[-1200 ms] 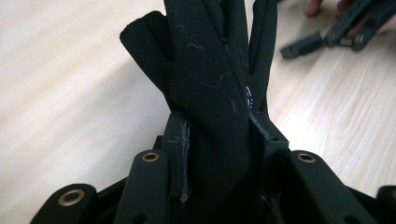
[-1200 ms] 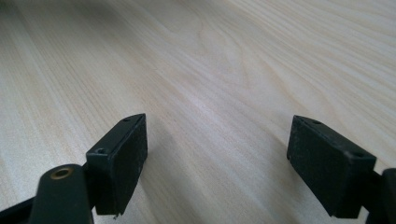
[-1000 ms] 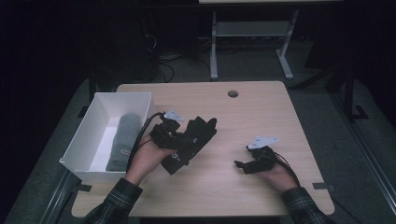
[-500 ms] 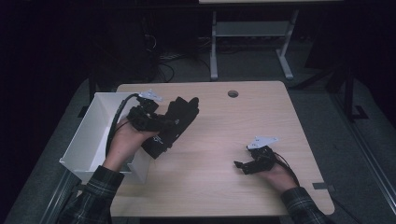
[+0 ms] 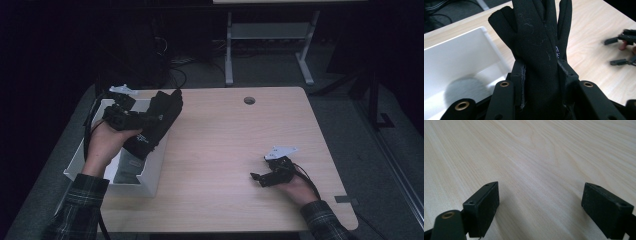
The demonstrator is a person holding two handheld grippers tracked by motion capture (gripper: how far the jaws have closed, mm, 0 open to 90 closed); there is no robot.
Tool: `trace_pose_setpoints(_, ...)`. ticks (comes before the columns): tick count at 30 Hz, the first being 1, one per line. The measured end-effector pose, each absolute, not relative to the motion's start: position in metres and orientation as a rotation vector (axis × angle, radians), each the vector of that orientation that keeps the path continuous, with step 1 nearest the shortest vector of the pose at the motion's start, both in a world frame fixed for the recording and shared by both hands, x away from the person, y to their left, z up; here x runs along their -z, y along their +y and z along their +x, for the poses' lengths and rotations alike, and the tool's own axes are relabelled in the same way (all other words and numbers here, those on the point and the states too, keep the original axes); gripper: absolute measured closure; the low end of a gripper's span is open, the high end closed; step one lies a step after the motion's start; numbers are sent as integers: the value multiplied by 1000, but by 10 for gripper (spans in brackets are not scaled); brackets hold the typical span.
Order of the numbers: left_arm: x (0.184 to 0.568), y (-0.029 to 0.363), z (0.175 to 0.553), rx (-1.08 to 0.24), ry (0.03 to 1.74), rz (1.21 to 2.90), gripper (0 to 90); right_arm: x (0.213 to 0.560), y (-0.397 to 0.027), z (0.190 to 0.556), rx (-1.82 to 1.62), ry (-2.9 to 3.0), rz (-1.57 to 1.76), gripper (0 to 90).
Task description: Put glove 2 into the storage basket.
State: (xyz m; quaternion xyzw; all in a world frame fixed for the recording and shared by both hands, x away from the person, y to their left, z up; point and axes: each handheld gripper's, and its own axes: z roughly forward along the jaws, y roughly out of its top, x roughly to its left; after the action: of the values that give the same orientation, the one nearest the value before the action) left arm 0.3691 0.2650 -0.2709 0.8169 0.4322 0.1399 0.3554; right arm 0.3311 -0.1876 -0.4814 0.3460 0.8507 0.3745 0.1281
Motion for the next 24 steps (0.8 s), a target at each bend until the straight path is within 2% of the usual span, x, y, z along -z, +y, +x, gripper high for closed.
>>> trace_pose_setpoints(12, 294, 321, 371, -400, 1332, 2043, 632, 481, -187, 331, -1089, 2474, 1008, 144)
trace_pose_setpoints(24, 350, 336, 385, -334, 1494, 2049, 628, 481, -187, 331, -1087, 2474, 1009, 144)
